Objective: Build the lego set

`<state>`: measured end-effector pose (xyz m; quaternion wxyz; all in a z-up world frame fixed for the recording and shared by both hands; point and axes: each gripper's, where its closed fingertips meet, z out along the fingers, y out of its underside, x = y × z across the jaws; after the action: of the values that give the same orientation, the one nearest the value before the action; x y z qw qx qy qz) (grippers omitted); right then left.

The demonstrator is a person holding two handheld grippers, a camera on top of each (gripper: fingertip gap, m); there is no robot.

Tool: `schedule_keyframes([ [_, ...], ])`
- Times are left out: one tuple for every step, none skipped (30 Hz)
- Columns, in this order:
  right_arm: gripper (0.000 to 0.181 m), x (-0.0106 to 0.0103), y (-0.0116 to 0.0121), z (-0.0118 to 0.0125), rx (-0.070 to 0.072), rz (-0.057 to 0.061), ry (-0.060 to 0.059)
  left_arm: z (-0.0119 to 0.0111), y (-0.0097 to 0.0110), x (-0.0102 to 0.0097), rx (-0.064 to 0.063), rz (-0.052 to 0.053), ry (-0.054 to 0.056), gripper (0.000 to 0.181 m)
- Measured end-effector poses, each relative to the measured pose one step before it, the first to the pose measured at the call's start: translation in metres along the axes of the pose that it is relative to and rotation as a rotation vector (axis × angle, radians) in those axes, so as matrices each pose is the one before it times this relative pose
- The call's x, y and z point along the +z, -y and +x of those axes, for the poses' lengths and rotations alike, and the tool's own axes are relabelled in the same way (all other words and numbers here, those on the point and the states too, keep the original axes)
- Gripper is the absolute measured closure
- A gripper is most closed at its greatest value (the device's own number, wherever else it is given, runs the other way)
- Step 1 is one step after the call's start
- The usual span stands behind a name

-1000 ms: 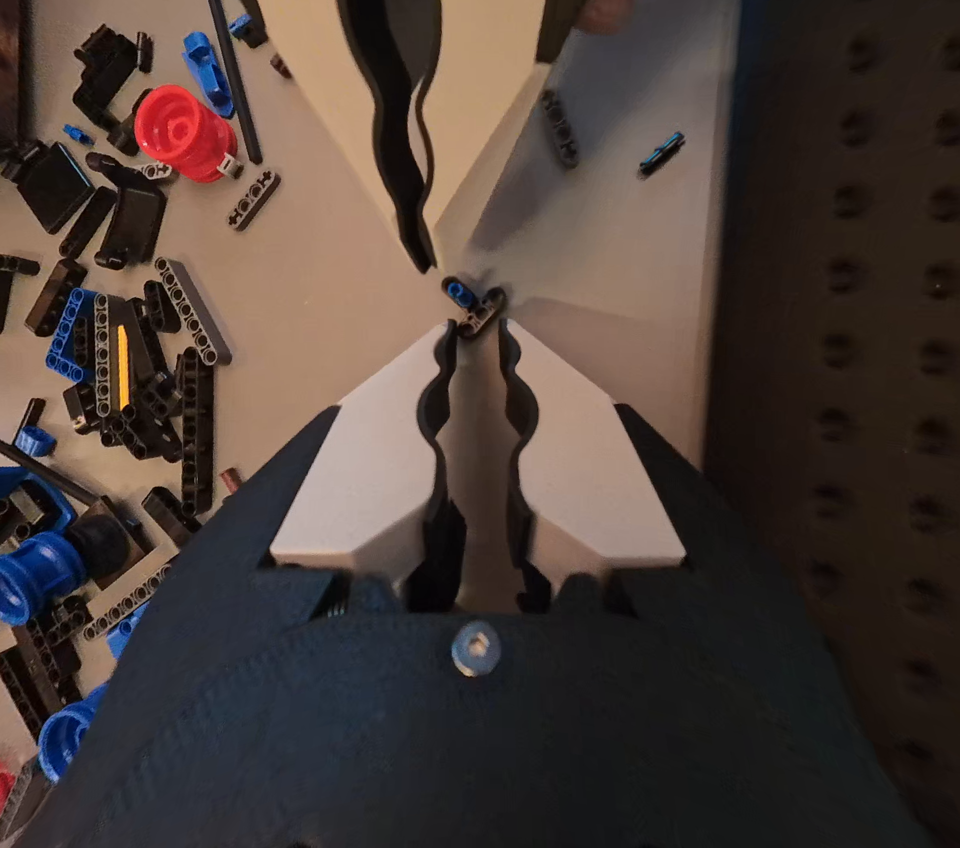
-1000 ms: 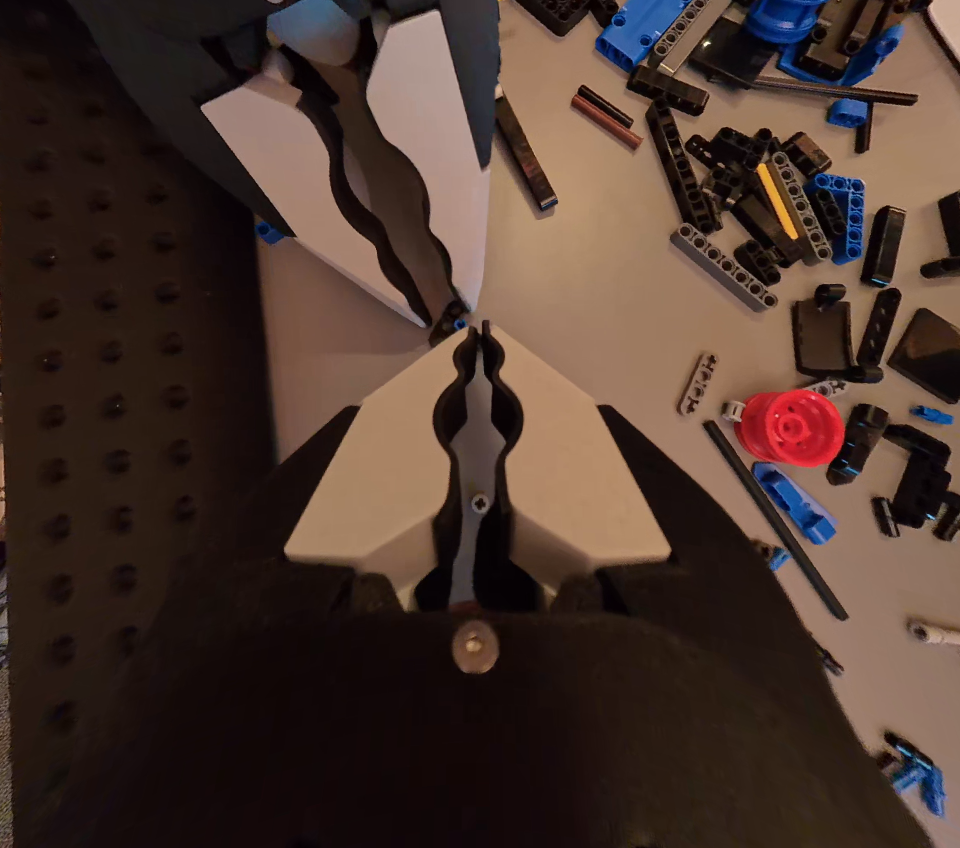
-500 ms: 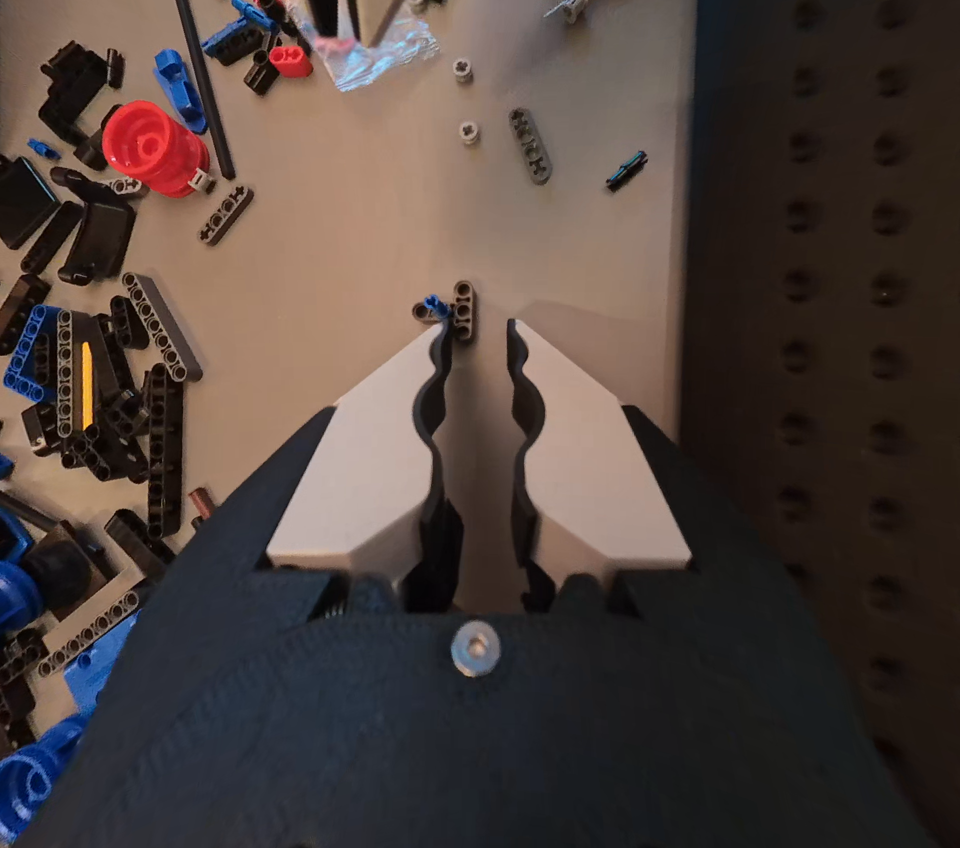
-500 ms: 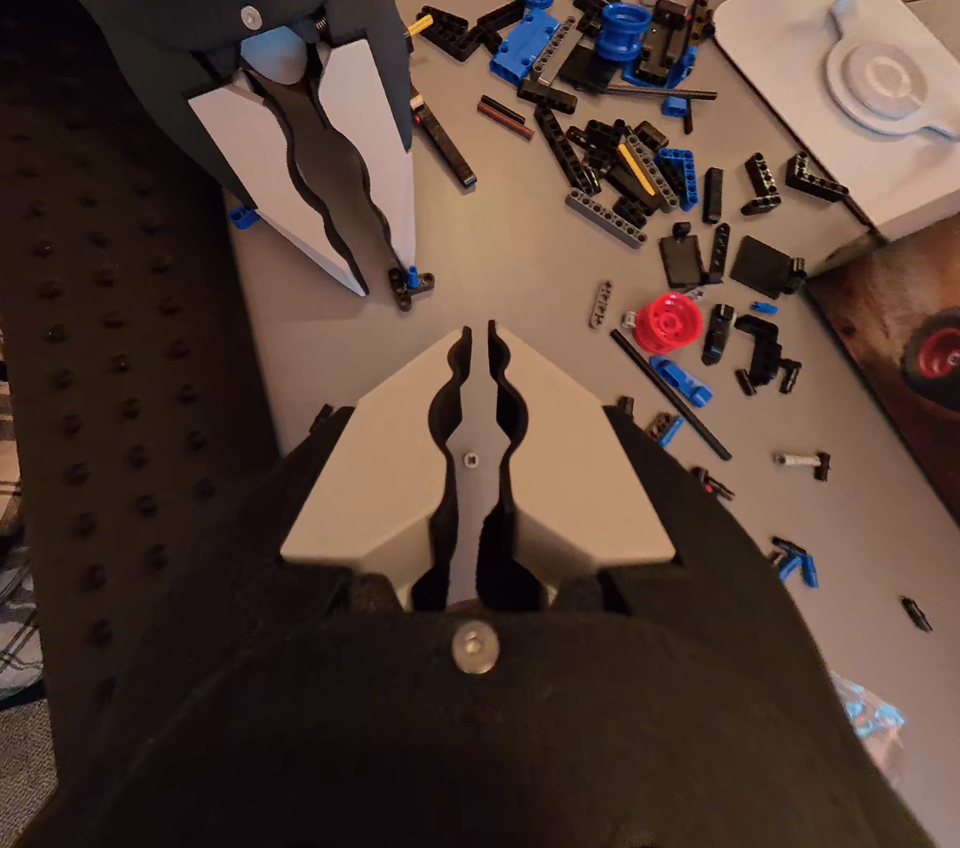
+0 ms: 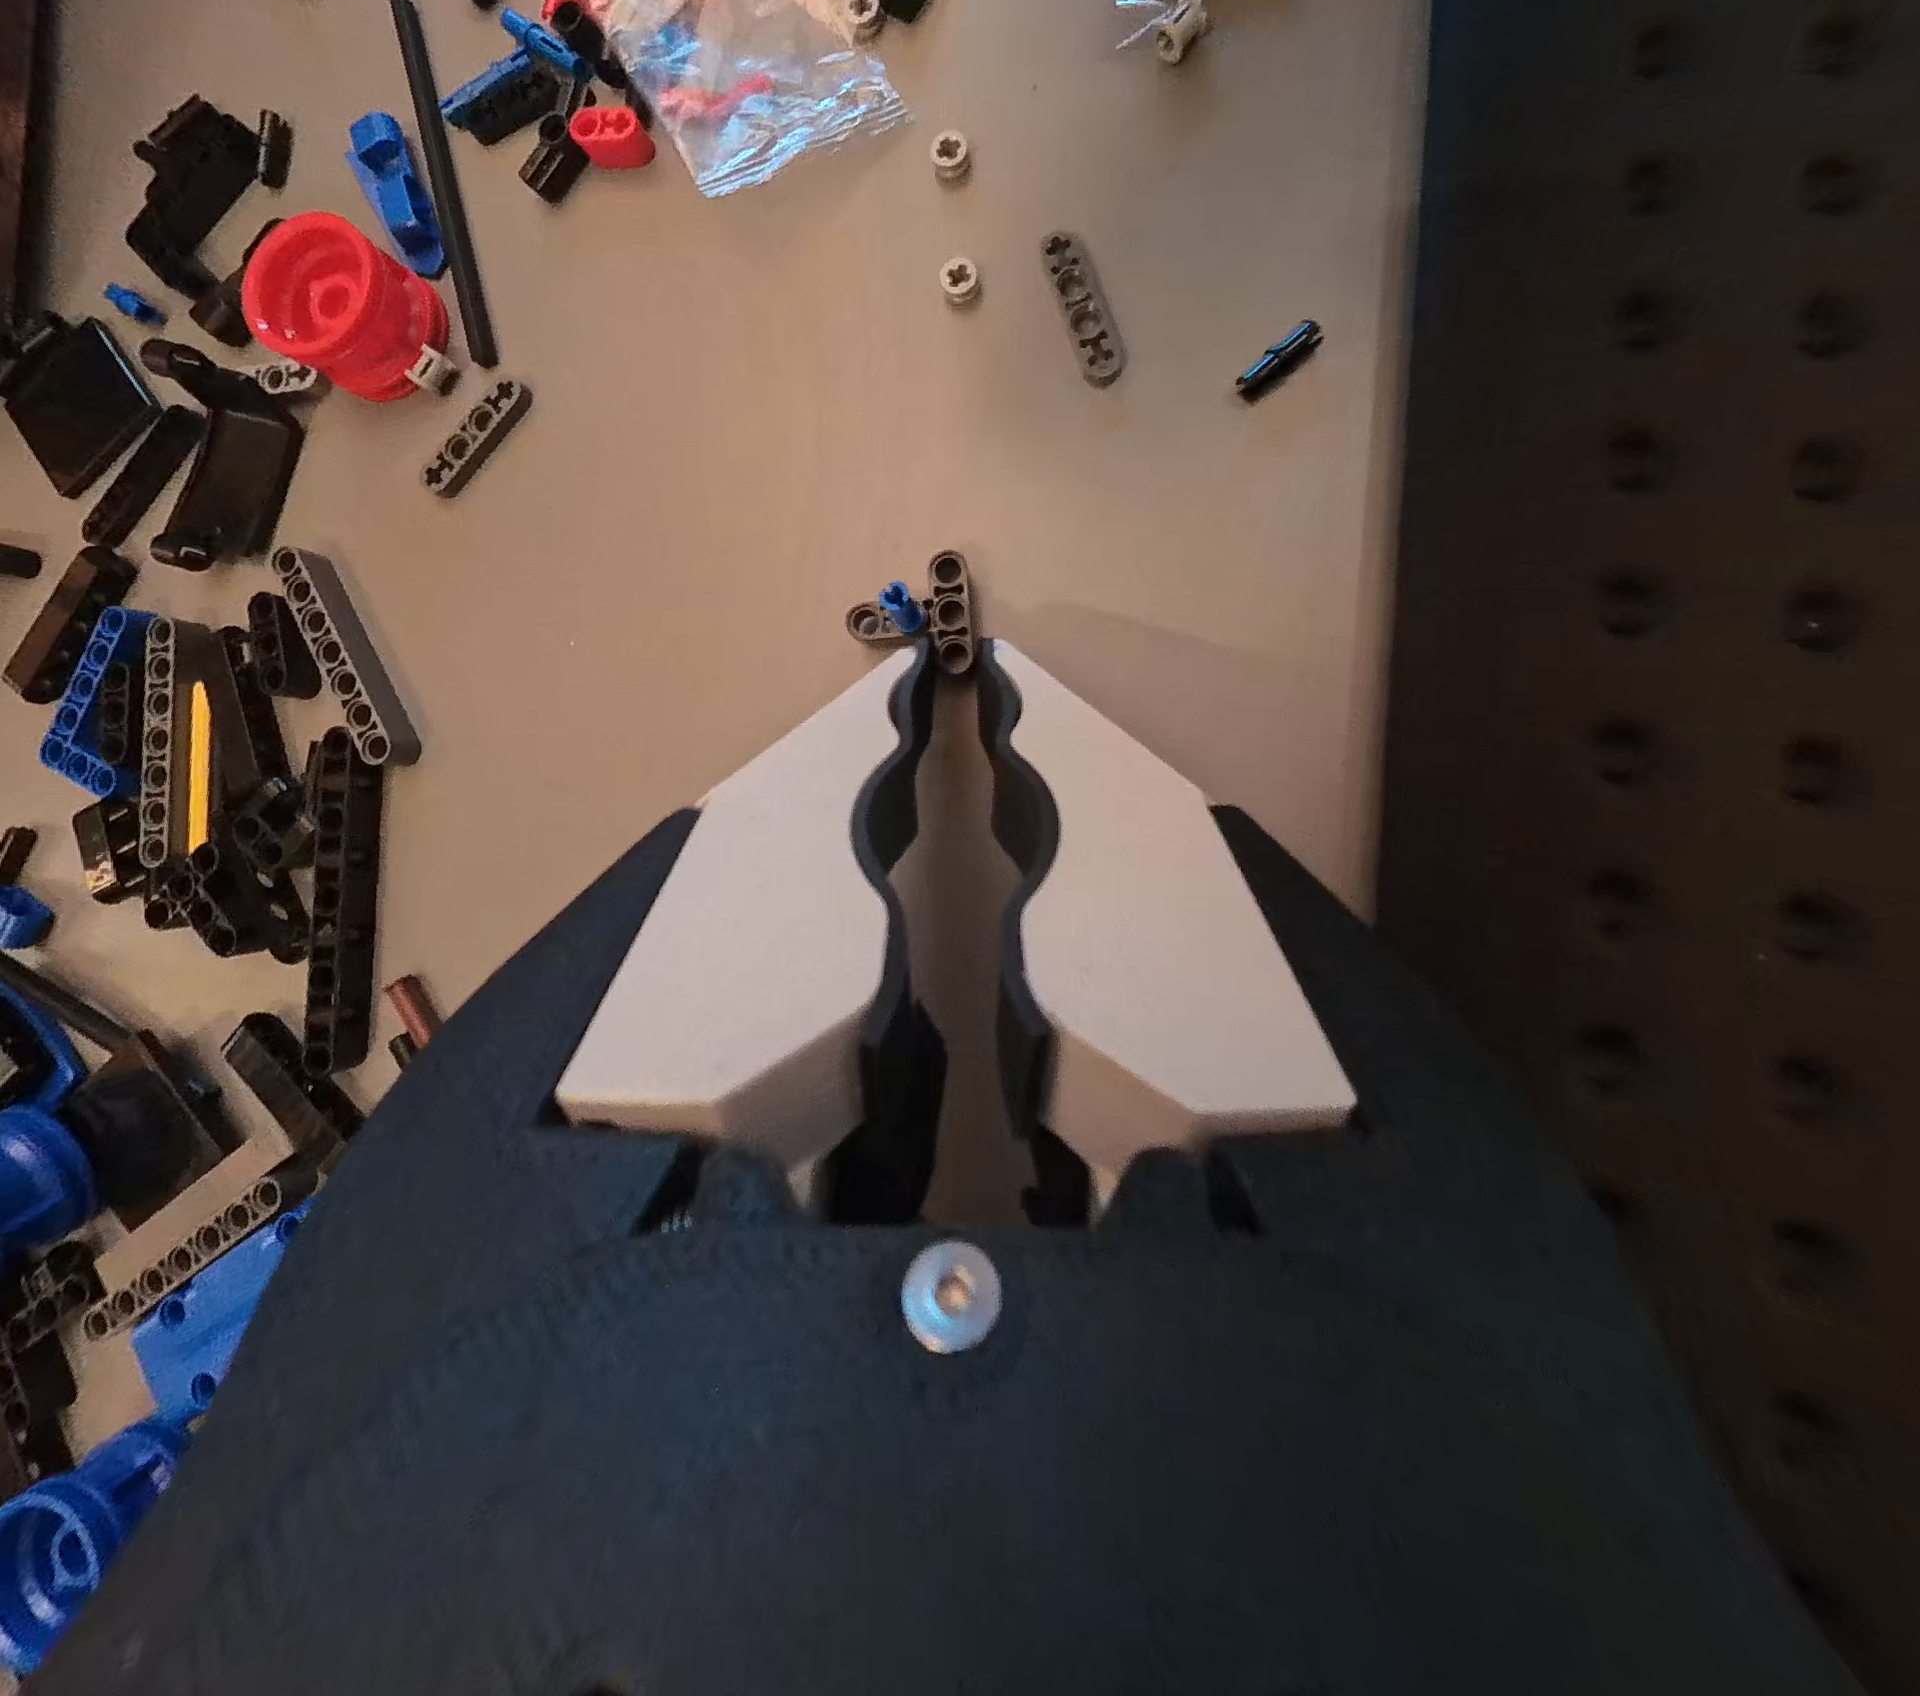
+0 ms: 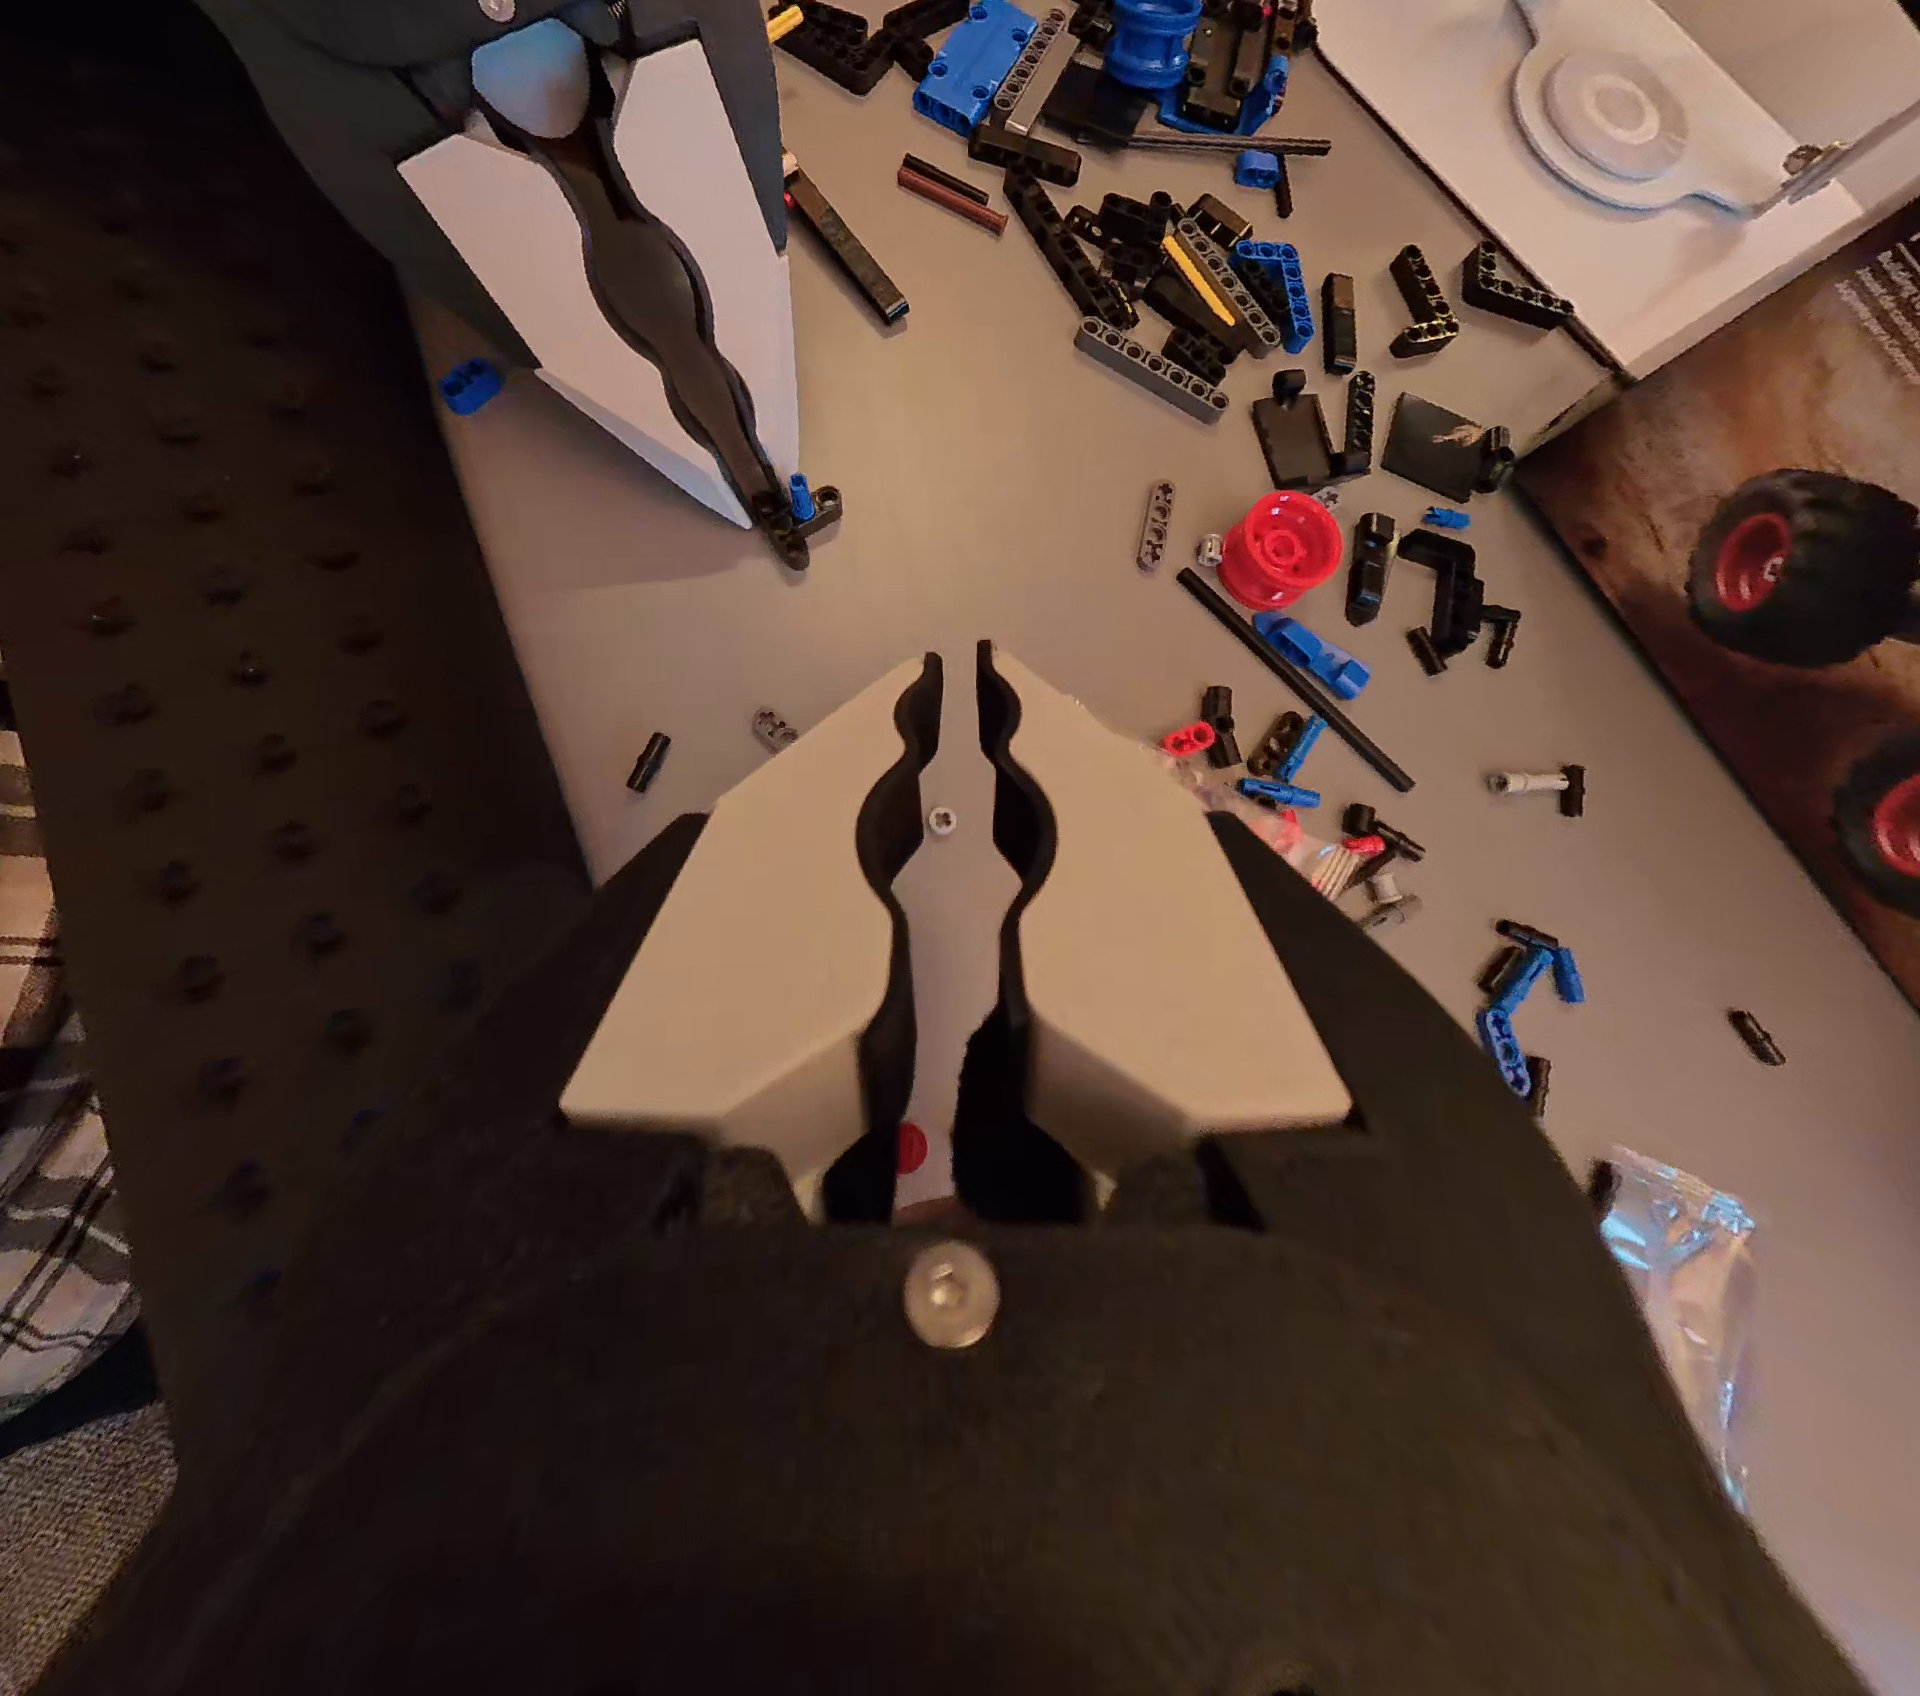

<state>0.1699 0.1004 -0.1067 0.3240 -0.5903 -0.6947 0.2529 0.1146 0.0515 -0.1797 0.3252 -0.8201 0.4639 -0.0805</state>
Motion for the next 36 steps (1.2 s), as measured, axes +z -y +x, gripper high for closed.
schedule_keyframes([
  [0.175, -0.00156, -0.00071, 0.00089, 0.004, 0.0027, -0.0064, -0.00104, -0.0003, 0.00002, -0.0013, -0.0015, 0.0057, 0.175],
  [0.174, -0.00189, -0.00063, 0.00182, 0.0042, 0.003, -0.0108, -0.00069, -0.0001, 0.00005, -0.0022, -0.0007, 0.003, 0.175],
  [0.173, -0.00224, -0.00031, 0.00207, 0.0074, 0.0056, -0.0102, -0.00096, -0.00036, 0.00001, -0.0033, -0.0011, 0.0048, 0.175],
  [0.172, -0.00242, -0.00036, 0.00188, 0.0093, 0.0057, -0.0074, -0.0005, -0.00013, -0.00002, -0.001, -0.0004, 0.0021, 0.175],
  [0.171, -0.0026, -0.00058, 0.00215, 0.0073, 0.0043, -0.0089, 0.00005, 0.00007, 0.00003, -0.0006, 0.001, -0.0005, 0.175],
  [0.171, -0.00293, -0.00071, 0.00239, 0.0061, 0.0039, -0.0111, -0.00012, 0.00005, 0.00004, -0.0013, 0.0011, 0.0002, 0.175],
  [0.17, -0.00298, -0.00078, 0.00244, 0.0071, 0.0039, -0.0103, -0.00001, 0.00036, -0.00027, 0.0011, 0.0028, 0.001, 0.172],
  [0.17, -0.00313, -0.00098, 0.0024, 0.0071, 0.0028, -0.0097, 0.00066, 0.0006, -0.00031, 0.0021, 0.0046, -0.0032, 0.169],
  [0.169, -0.00328, -0.00129, 0.00301, 0.0055, 0.0004, -0.013, 0.00083, 0.00083, -0.00028, 0.0003, 0.0056, -0.0042, 0.166],
  [0.169, -0.00348, -0.00167, 0.00386, 0.0057, -0.0018, -0.0174, 0.00027, 0.00059, -0.00035, -0.0008, 0.0037, -0.0013, 0.165],
  [0.168, -0.00375, -0.00165, 0.00459, 0.0067, -0.002, -0.0194, -0.00003, 0.0002, -0.00021, 0.0005, 0.0018, 0.0011, 0.163],
  [0.167, -0.00417, -0.00148, 0.00502, 0.0075, -0.0011, -0.0203, -0.00042, -0.00001, -0.00016, -0.0004, 0.0007, 0.0029, 0.162],
  [0.167, -0.00474, -0.00148, 0.0052, 0.0077, -0.0011, -0.0203, -0.00046, -0.0001, -0.00034, -0.0011, 0.0011, 0.0021, 0.162],
  [0.167, -0.00522, -0.00167, 0.0057, 0.0068, -0.0014, -0.0221, -0.00006, 0.00026, -0.00057, -0.0009, 0.0031, 0.0005, 0.161],
  [0.167, -0.00543, -0.00211, 0.0063, 0.0075, -0.0031, -0.0236, 0.00003, 0.00038, -0.00051, -0.0006, 0.004, -0.0002, 0.161],
  [0.167, -0.00544, -0.00296, 0.00687, 0.0089, -0.0059, -0.0234, -0.00002, 0.00035, -0.00023, 0.0003, 0.0026, -0.0001, 0.161],
  [0.166, -0.00532, -0.00362, 0.00728, 0.0094, -0.0084, -0.0239, -0.00011, 0.00003, -0.00012, 0.001, 0.0, 0.0008, 0.161],
  [0.166, -0.00505, -0.0043, 0.00748, 0.0096, -0.011, -0.0231, 0.0001, -0.00025, 0.00021, 0.0016, -0.0015, -0.0003, 0.161],
  [0.165, -0.00462, -0.00474, 0.0074, 0.0101, -0.013, -0.0222, 0.00028, -0.0003, 0.00028, 0.0019, -0.0016, -0.0007, 0.161],
  [0.165, -0.00381, -0.00495, 0.00722, 0.0083, -0.0152, -0.0212, 0.00029, -0.00053, 0.00052, 0.0017, -0.0026, -0.0004, 0.16],
  [0.165, -0.00306, -0.00514, 0.00682, 0.0037, -0.0168, -0.0204, 0.00046, -0.00064, 0.00055, 0.0017, -0.0032, -0.0006, 0.16],
  [0.165, -0.00197, -0.00493, 0.00571, 0.002, -0.0165, -0.0153, 0.00063, -0.00012, 0.00029, 0.001, 0.0012, -0.0024, 0.161],
  [0.165, -0.00063, -0.0043, 0.00448, 0.002, -0.0143, -0.0079, 0.00059, 0.00006, 0.0001, -0.0009, 0.0011, -0.003, 0.161],
  [0.164, 0.00016, -0.00355, 0.00347, -0.0005, -0.0129, -0.0044, 0.00001, 0.00014, 0.00004, 0.0008, 0.0012, 0.0001, 0.161],
  [0.164, 0.00099, -0.00283, 0.00269, -0.0052, -0.0129, -0.0013, -0.00003, 0.00012, 0.00021, 0.0001, 0.0006, 0.0001, 0.161],
  [0.164, 0.00209, -0.00176, 0.00129, -0.0084, -0.0105, 0.0051, 0.00019, 0.00019, 0.00011, 0.0003, 0.0004, -0.0007, 0.162],
  [0.165, 0.00342, -0.00088, 0.00016, -0.0129, -0.0097, 0.0117, -0.00006, 0.00015, 0.00012, 0.0006, 0.0004, 0.0, 0.162],
  [0.164, 0.00427, -0.00194, 0.00132, -0.0148, -0.0174, 0.0069, -0.00014, 0.00011, 0.00006, 0.0006, 0.0003, 0.0011, 0.162],
  [0.164, 0.00433, -0.00323, 0.00339, -0.0133, -0.026, -0.0027, -0.00037, -0.0001, -0.00001, 0.0015, 0.0007, 0.0027, 0.162],
  [0.163, 0.00377, -0.00344, 0.00376, -0.0129, -0.027, -0.0035, -0.00049, -0.00033, -0.00022, -0.001, 0.0007, 0.0016, 0.162],
  [0.163, 0.00263, -0.00281, 0.00343, -0.0115, -0.0215, -0.0014, -0.00074, -0.00039, -0.0003, -0.0039, 0.001, 0.0014, 0.161],
  [0.163, 0.00159, -0.00208, 0.0036, -0.0074, -0.0151, -0.0019, -0.00093, -0.0004, -0.00047, -0.0035, 0.0017, 0.0021, 0.161],
  [0.163, 0.00103, -0.00222, 0.00345, -0.0045, -0.0126, 0.0005, -0.00088, -0.00023, -0.00056, -0.0027, 0.0029, 0.0024, 0.161],
  [0.163, 0.00104, -0.00304, 0.00238, -0.0037, -0.0142, 0.0066, -0.00042, 0.00047, -0.00064, -0.0014, 0.0049, -0.0003, 0.161],
  [0.163, 0.0016, -0.00389, 0.00183, -0.002, -0.0156, 0.0093, -0.0001, 0.00082, -0.00044, -0.001, 0.0058, -0.0015, 0.161],
  [0.163, 0.0019, -0.00433, 0.00154, 0.0008, -0.0164, 0.0098, -0.00019, 0.00074, -0.00029, -0.0006, 0.0035, 0.0, 0.161],
])
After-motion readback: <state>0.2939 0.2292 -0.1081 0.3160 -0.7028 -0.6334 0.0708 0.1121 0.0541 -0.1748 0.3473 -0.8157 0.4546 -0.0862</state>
